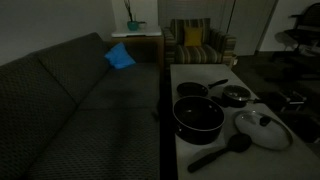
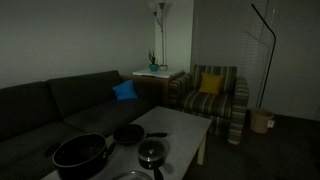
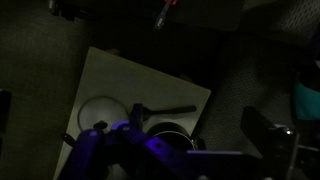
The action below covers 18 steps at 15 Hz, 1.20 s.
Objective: Take the wooden spoon and place it in the the black pot
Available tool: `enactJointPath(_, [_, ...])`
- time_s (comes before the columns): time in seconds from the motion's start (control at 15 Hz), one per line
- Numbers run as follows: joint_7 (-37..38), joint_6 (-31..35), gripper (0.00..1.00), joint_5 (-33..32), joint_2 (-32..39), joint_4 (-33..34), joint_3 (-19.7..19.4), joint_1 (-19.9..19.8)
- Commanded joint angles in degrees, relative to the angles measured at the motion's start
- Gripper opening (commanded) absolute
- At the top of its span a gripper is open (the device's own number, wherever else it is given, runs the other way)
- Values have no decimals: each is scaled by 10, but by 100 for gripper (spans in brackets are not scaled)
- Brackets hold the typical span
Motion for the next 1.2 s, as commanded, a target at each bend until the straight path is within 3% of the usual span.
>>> enactJointPath(0.0, [-1,-1,100,1,0,1,2,-2])
enactJointPath(1.13, [1,19,100,-10,16,-3,6,-8])
